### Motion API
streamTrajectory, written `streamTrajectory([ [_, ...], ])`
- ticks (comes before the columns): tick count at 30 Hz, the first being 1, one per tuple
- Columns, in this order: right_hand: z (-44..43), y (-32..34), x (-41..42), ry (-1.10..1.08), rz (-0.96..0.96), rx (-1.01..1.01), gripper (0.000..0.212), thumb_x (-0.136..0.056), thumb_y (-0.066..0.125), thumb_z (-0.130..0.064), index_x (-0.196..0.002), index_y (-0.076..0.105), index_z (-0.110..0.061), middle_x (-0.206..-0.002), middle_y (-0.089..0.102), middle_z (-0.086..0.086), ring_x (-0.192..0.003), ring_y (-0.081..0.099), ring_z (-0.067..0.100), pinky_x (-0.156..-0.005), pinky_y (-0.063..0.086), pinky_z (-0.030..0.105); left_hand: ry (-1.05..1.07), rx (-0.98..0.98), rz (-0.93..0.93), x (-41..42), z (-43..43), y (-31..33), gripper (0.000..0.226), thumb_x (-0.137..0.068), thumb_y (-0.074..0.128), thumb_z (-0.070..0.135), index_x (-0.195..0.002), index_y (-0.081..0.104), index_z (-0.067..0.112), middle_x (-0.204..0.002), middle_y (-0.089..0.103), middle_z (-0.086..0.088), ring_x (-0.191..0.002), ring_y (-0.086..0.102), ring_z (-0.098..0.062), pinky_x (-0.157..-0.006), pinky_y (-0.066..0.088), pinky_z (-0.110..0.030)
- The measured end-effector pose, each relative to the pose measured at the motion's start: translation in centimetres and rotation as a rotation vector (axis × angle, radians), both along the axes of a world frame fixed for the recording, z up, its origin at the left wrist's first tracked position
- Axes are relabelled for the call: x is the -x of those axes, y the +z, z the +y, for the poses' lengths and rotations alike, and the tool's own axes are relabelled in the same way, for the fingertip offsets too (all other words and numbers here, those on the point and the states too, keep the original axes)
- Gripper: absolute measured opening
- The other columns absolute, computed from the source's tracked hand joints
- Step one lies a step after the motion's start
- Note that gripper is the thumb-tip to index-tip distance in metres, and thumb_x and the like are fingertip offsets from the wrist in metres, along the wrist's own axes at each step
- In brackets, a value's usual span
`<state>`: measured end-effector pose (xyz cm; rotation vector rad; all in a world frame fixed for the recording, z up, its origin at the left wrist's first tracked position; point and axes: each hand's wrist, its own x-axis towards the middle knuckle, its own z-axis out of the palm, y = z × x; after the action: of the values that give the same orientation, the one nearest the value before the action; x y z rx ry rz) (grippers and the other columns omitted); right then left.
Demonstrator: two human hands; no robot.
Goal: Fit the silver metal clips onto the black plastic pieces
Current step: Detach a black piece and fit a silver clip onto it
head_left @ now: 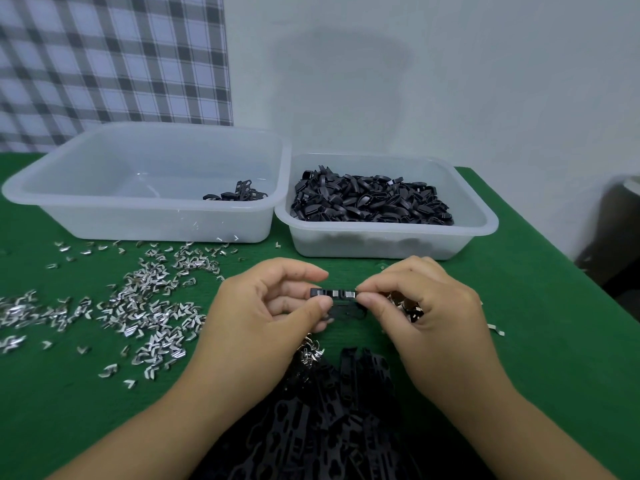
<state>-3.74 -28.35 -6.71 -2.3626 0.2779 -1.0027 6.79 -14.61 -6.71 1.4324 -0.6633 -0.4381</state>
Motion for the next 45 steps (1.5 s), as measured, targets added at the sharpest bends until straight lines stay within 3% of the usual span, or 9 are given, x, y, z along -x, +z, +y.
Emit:
streamTrajectory([
  [5,0.4,-0.3,-0.1,0.037,0.054,-0.208,0.015,-0.076,0.074,-0.015,-0.075,0.07,-0.03,-0.078,0.058,-0.013,-0.078,0.056,0.009,-0.069,0.041,0.018,-0.024,-0.02,0.004,0.0,0.0,-0.1,0.025,-0.077,0.07,-0.005,-0.085,0.072,0.019,-0.073,0.073,-0.009,-0.062,0.07,-0.017,-0.064,0.059,-0.024],
  [10,0.6,0.0,-0.3,-0.004,0.053,-0.251,0.018,-0.074,0.075,-0.015,-0.072,0.066,-0.03,-0.074,0.057,-0.013,-0.075,0.055,0.007,-0.066,0.038,0.011,-0.009,-0.021,-0.003,0.0,0.0,0.0,0.026,-0.074,0.072,-0.001,-0.083,0.07,0.024,-0.07,0.074,-0.006,-0.063,0.072,-0.019,-0.064,0.059,-0.024],
  [17,1.3,1.2,-0.9,0.038,0.069,-0.415,0.018,-0.077,0.071,-0.011,-0.069,0.067,-0.027,-0.074,0.06,-0.008,-0.066,0.054,0.001,-0.06,0.043,0.016,0.07,0.009,0.034,-0.5,0.3,1.1,0.019,-0.072,0.073,-0.005,-0.077,0.074,0.013,-0.07,0.073,-0.012,-0.063,0.072,-0.025,-0.059,0.058,-0.023],
  [21,1.6,2.3,-1.1,0.052,0.089,-0.514,0.013,-0.079,0.07,-0.011,-0.069,0.068,-0.02,-0.067,0.061,-0.013,-0.058,0.05,-0.004,-0.056,0.039,0.008,0.039,0.014,0.051,-0.7,0.7,2.3,0.027,-0.075,0.069,-0.01,-0.08,0.076,0.015,-0.072,0.074,-0.008,-0.066,0.073,-0.017,-0.06,0.056,-0.018],
  [26,1.1,2.9,-1.4,0.041,0.143,-0.523,0.012,-0.079,0.07,-0.014,-0.068,0.068,-0.02,-0.054,0.055,-0.021,-0.05,0.045,-0.005,-0.048,0.035,0.006,0.07,0.022,0.034,-0.8,0.5,2.0,0.026,-0.075,0.071,-0.009,-0.079,0.077,0.016,-0.073,0.074,-0.011,-0.065,0.072,-0.019,-0.062,0.057,-0.02],
  [36,0.6,1.2,-1.9,0.047,0.083,-0.585,0.012,-0.078,0.07,-0.014,-0.069,0.07,-0.021,-0.059,0.059,-0.013,-0.052,0.046,-0.002,-0.051,0.037,0.007,0.125,0.062,0.044,-0.7,-0.1,0.4,0.027,-0.075,0.071,-0.008,-0.078,0.076,0.019,-0.071,0.074,-0.008,-0.064,0.073,-0.019,-0.062,0.056,-0.019],
  [38,0.4,0.9,-1.9,0.026,0.055,-0.516,0.012,-0.079,0.068,-0.014,-0.075,0.07,-0.024,-0.065,0.06,-0.01,-0.059,0.05,0.001,-0.058,0.04,0.009,0.193,0.088,0.027,-0.8,-0.2,0.3,0.028,-0.076,0.071,-0.007,-0.076,0.075,0.021,-0.071,0.074,-0.004,-0.064,0.072,-0.016,-0.062,0.056,-0.017],
  [42,0.3,-0.1,-2.2,-0.085,0.224,0.007,0.021,-0.082,0.068,-0.017,-0.101,0.069,-0.025,-0.08,0.055,-0.013,-0.082,0.048,0.008,-0.076,0.034,0.011,0.291,0.126,0.081,-1.1,-0.1,-0.1,0.023,-0.079,0.069,-0.005,-0.081,0.071,0.017,-0.072,0.074,-0.004,-0.065,0.072,-0.015,-0.06,0.054,-0.015],
  [45,0.7,-0.5,-2.7,-0.054,0.328,0.222,0.019,-0.082,0.068,-0.019,-0.101,0.071,-0.021,-0.081,0.054,-0.006,-0.083,0.044,0.018,-0.077,0.039,0.029,0.274,0.115,0.116,-1.1,-0.1,-0.2,0.021,-0.079,0.07,-0.003,-0.082,0.071,0.017,-0.071,0.074,-0.005,-0.065,0.073,-0.016,-0.058,0.054,-0.016],
])
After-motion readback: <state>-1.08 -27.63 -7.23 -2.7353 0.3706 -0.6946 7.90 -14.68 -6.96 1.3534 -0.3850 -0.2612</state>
